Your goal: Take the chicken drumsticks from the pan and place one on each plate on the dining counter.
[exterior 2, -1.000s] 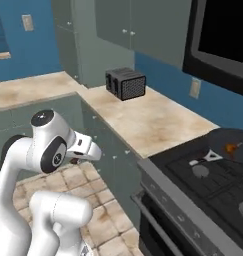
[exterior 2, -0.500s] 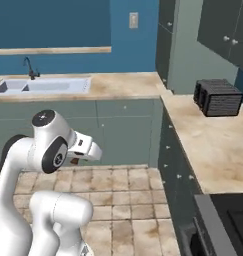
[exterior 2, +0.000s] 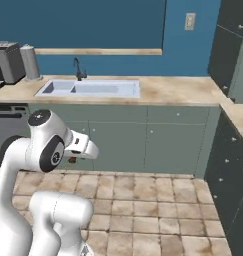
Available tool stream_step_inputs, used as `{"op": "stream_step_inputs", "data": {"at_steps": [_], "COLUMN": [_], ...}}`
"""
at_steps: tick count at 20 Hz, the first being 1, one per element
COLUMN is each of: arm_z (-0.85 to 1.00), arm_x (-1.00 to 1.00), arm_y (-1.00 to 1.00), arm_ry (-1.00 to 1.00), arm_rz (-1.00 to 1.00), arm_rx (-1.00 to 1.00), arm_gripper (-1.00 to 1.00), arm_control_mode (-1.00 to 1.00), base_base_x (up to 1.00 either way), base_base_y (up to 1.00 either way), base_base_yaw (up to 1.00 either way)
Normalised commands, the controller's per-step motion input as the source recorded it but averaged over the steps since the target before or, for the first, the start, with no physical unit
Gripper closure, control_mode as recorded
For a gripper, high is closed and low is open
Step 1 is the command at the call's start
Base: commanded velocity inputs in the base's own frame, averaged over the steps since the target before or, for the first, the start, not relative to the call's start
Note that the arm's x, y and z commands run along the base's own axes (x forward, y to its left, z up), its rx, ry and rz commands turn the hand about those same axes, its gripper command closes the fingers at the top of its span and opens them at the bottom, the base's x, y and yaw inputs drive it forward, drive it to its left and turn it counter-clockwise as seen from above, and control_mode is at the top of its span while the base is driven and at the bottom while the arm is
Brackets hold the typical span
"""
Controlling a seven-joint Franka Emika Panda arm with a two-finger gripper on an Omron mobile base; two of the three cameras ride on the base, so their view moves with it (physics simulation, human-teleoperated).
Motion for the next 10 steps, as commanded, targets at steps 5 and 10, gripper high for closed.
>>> {"op": "stream_step_inputs", "data": {"at_steps": [5, 10], "arm_z": [0.00, 0.00], "arm_x": [0.00, 0.00], "arm_y": [0.00, 0.00], "arm_ry": [0.00, 0.00], "arm_rz": [0.00, 0.00], "arm_rx": [0.00, 0.00], "arm_gripper": [1.00, 1.00], "arm_control_mode": [1.00, 1.00], "base_base_x": [0.57, 0.62], "base_base_y": [1.00, 1.00], "base_base_yaw": [0.03, -0.01]}}
